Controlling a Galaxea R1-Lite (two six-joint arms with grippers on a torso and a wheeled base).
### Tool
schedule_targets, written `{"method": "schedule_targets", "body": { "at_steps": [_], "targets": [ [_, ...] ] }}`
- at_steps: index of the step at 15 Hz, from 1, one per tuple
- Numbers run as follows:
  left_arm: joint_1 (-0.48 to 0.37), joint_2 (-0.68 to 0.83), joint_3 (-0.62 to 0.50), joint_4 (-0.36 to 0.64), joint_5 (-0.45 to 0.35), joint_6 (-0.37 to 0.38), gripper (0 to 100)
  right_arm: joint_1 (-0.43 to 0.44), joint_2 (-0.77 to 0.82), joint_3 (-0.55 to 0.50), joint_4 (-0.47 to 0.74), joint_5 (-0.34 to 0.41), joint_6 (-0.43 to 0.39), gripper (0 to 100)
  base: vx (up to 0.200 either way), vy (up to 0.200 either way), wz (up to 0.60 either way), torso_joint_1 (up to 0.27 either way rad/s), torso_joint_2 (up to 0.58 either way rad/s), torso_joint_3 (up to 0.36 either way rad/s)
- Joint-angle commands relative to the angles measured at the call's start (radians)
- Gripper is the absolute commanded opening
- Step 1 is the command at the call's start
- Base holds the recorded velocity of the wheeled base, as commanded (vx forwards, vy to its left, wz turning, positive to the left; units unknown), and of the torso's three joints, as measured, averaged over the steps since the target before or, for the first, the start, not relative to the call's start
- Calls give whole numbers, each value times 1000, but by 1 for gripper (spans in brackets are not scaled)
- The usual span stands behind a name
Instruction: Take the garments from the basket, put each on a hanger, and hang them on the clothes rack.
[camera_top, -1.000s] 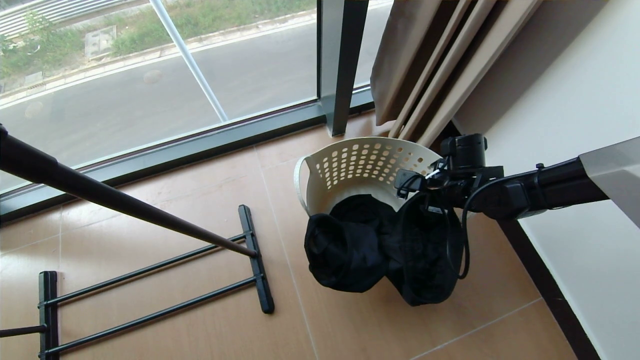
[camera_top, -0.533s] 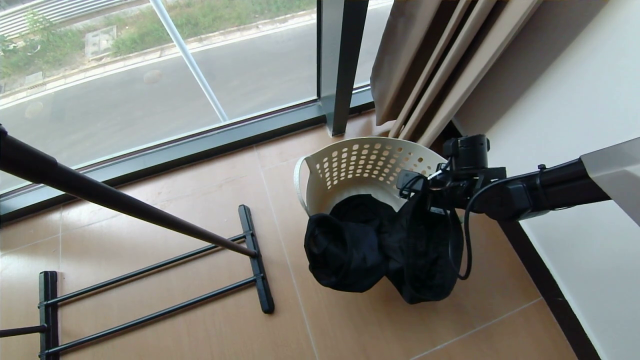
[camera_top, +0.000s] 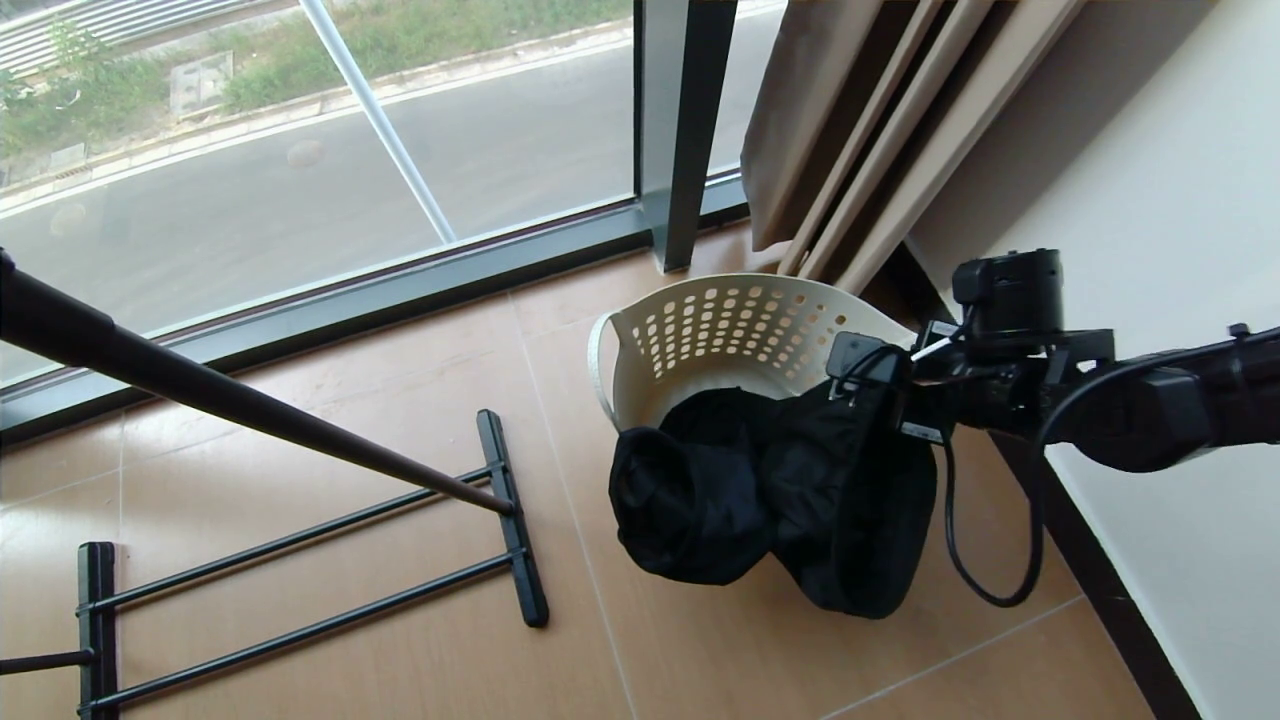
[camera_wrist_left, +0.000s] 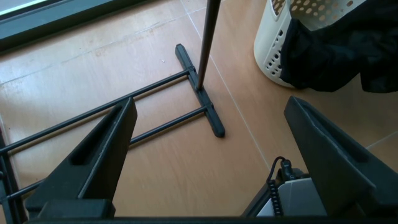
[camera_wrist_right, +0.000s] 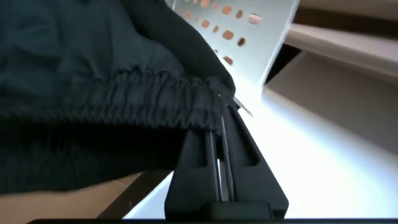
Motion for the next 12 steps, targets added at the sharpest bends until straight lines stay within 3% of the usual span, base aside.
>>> {"method": "schedule_targets", "body": {
  "at_steps": [1, 6, 9, 12],
  "targets": [
    [0, 2, 0, 0, 0, 0, 100, 17, -228, 146, 5, -1, 31, 0, 0, 0, 0, 0, 0, 0],
    [0, 0, 0, 0, 0, 0, 100, 94, -509, 318, 11, -1, 92, 0, 0, 0, 0, 0, 0, 0],
    [0, 0, 0, 0, 0, -2, 100, 192, -639, 393, 14, -1, 223, 0, 0, 0, 0, 0, 0, 0],
    [0, 2, 0, 0, -2, 0, 100, 201, -664, 442, 11, 6, 364, 0, 0, 0, 0, 1, 1, 32]
  ]
}}
